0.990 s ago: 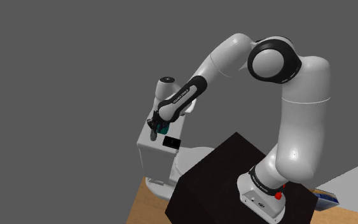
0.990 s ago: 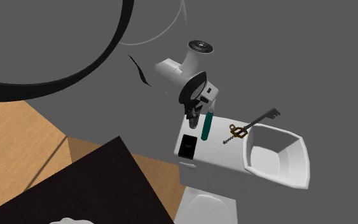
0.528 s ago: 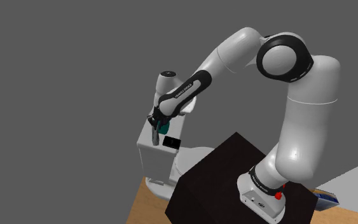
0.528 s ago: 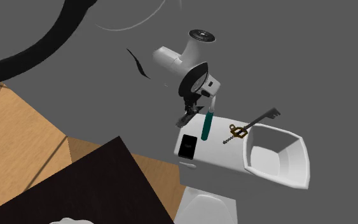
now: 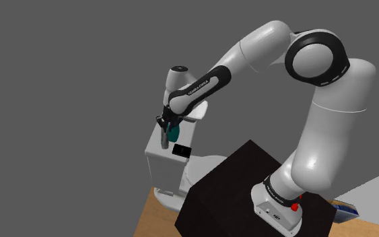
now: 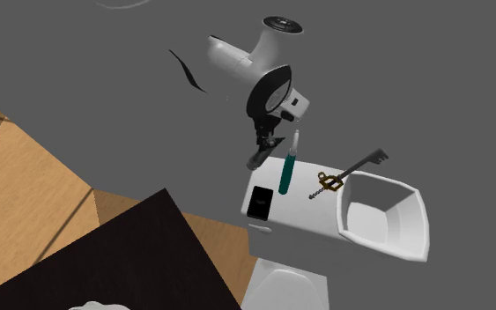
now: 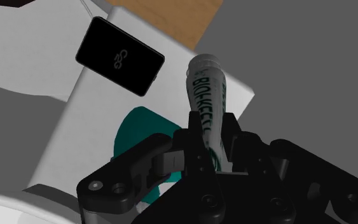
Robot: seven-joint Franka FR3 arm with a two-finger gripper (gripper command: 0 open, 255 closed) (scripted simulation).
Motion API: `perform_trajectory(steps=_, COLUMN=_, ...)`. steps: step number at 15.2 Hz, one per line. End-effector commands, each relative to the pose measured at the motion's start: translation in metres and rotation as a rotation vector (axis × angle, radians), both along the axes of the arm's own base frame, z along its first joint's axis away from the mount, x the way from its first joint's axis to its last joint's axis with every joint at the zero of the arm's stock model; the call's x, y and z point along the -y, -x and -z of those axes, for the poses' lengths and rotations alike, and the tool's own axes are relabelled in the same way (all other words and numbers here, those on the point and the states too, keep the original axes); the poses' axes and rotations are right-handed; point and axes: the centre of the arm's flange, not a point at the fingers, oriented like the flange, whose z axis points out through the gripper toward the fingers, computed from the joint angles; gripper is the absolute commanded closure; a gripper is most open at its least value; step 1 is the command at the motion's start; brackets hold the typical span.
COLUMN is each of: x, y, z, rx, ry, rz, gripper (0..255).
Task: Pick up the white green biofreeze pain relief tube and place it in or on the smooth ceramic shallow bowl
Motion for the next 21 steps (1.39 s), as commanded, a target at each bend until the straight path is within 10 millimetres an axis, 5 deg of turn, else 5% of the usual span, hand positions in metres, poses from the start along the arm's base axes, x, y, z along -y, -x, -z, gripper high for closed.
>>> perform_trajectory(steps=1, x=0.000, y=0.000, z=-0.012, rx=0.000, ry=0.000, rz=0.000, gripper=255)
perform_trajectory(steps=18, x=0.000, y=0.000, z=-0.101, rx=0.000, ry=0.000, rz=0.000, gripper=255)
perform_trajectory(steps=21, x=0.037, y=-0.015, z=-0.107, rx=0.000, ry=0.000, rz=0.000, gripper=255)
